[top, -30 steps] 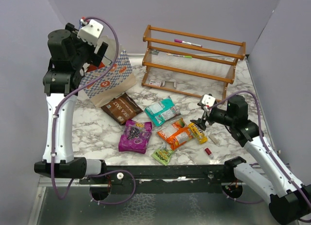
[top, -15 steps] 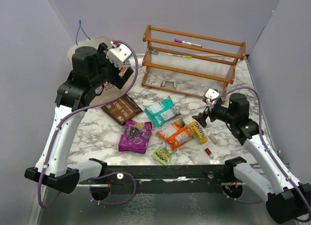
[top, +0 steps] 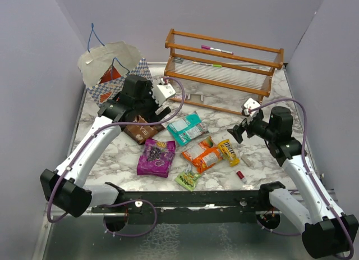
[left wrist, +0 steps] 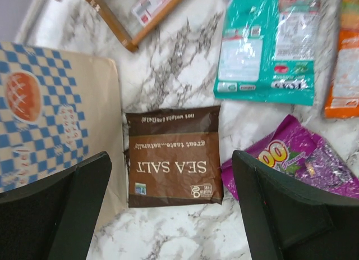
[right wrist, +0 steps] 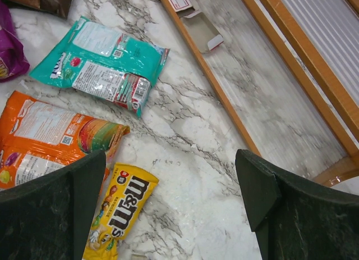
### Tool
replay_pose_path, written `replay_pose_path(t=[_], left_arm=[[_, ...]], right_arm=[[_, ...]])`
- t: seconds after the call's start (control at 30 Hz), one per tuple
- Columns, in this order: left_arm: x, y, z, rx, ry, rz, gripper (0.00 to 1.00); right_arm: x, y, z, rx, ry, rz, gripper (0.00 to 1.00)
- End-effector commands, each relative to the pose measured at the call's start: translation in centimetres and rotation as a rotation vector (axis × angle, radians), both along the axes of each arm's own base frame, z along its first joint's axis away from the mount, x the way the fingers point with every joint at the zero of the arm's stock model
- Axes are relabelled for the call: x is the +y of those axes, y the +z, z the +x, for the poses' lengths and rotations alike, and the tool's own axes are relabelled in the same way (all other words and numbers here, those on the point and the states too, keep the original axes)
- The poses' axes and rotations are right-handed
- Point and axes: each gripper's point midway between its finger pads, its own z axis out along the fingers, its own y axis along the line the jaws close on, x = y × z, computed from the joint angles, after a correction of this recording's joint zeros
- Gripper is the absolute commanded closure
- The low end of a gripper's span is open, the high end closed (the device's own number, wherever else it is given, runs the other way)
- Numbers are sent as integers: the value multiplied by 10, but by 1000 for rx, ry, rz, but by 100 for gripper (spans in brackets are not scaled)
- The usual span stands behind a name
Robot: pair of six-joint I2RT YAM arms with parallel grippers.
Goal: Place the snacks into the paper bag
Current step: Pick up the snack from the center of the board.
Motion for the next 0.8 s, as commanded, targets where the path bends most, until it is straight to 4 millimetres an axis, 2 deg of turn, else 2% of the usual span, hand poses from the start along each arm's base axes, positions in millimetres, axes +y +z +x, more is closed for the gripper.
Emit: replay_pose_path(t=[0.0,0.17,0.4,0.77], left_arm=[[12,-37,14,29,81,85,9],[12,-79,17,101,97,116,11],[14,-129,32,158,109,204,19],[23,-196,38,247,125,319,29]], right_arm=[[-1,4,2,-17,0,5,1],[-1,4,1,-19,5,5,1],[-2,3,1,-15,8,7,1],[-4,1,1,-10,5,5,1]])
